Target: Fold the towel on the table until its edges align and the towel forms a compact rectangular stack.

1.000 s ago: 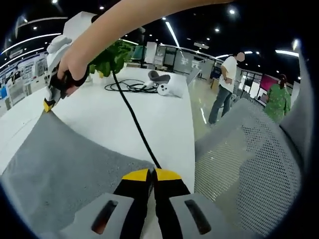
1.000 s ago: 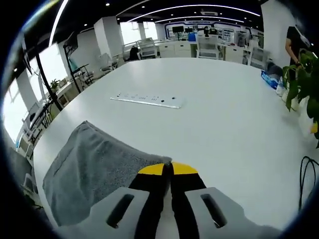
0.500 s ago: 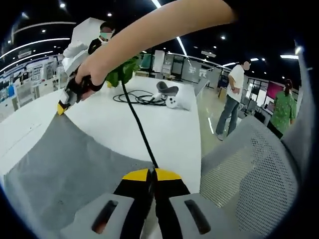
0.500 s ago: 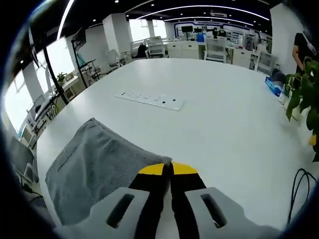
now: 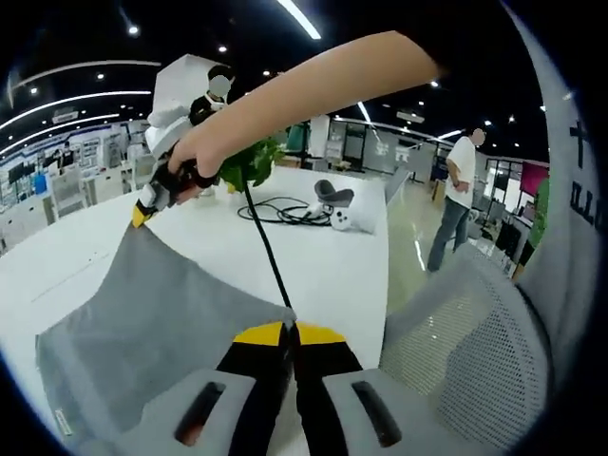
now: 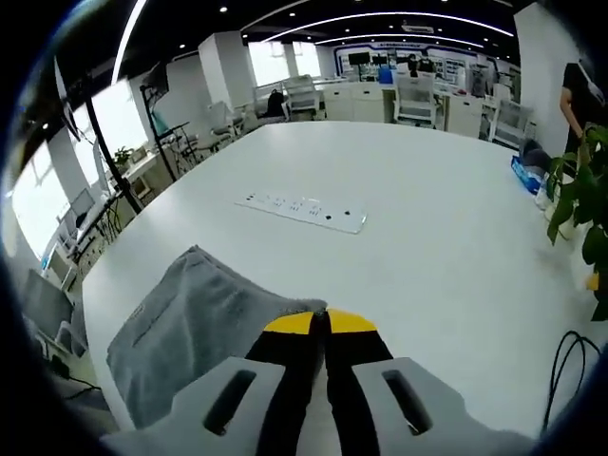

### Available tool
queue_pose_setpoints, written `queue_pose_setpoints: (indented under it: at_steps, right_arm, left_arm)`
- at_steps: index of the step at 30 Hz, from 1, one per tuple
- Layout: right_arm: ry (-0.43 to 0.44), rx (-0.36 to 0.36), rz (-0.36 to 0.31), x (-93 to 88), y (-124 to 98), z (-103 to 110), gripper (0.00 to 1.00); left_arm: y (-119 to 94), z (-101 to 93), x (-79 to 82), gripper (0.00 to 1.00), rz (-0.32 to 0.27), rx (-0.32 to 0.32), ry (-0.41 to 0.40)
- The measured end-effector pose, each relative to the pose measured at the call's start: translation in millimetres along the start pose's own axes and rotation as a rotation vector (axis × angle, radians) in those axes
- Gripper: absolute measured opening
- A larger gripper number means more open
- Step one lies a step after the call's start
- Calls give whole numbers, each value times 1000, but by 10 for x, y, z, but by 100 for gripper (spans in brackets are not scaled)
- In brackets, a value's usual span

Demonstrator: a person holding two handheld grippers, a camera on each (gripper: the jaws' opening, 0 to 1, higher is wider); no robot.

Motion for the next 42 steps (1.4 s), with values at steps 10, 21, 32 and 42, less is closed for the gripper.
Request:
queue_pose_setpoints:
  at_steps: [10,21,32,42]
  right_arm:
    - [24,8,-20,223,-75,262,1]
    - [53,8,-17,354,-43,511,1]
    - [43,46,-23,455,37,1004,1]
    - [56,67,-29,522,197,1277,1]
  left_arm:
    - [-232,73,159,3,-43,64,10]
    - [-541,174,113,3,-64,131,-13]
    - [-1011,354,-118,3,-44,205,-40]
    - [-1435,488,-457,3,-22,286,-152]
Point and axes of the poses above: the point that each gripper's makers call its tool centre point, and the gripper's own axes: y roughly forward along the fingers, z roughly to its left, x roughly out of its top, the point moved 3 cm from there along -y, roughly backward along the fingers, and after that the axes turned 12 degrees about y, right-handed, at the moved point
